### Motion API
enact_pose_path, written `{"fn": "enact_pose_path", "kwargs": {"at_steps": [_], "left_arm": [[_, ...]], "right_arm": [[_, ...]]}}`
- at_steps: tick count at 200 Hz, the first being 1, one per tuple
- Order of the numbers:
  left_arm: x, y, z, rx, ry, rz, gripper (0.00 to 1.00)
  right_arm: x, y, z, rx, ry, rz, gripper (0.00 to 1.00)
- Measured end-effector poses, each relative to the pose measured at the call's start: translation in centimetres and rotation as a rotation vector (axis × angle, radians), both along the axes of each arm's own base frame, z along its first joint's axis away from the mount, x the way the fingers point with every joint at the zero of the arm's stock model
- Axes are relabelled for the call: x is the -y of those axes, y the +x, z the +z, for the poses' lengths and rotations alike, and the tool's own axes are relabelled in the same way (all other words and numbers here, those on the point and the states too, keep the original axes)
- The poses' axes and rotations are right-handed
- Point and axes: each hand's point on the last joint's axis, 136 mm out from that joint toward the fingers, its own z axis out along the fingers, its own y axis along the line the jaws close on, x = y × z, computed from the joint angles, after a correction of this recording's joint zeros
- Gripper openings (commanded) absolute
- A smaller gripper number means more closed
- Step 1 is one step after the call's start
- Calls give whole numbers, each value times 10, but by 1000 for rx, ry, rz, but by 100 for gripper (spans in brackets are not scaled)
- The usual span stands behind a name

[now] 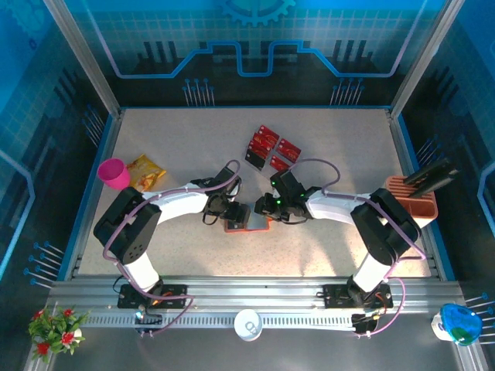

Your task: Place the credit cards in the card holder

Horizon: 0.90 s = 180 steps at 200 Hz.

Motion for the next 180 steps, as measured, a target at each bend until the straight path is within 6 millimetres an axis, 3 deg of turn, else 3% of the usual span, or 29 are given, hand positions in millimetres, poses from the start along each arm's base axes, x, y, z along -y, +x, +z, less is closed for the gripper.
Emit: {"fn": "enact_pose_path", "kwargs": {"at_steps": [43,99,126,139,161,180], "left_arm": [[0,0,2,4,-3,1,89],[-1,1,7,-7,-35,10,90],[-11,5,14,-9,-41,56,94],[-18,10,22,7,-54,88,95],[-31,21,40,39,-82,156,97],[-44,33,54,62,-104,221,97]], "right_arm": [[-4,2,2,-1,56,-18,20],[-12,6,4,2,124,-29,19],[-15,7,7,5,143,-25,18],[-15,6,7,3,145,-22,23],[-16,6,8,-1,147,-21,40],[-19,7,12,4,146,-11,46]]}}
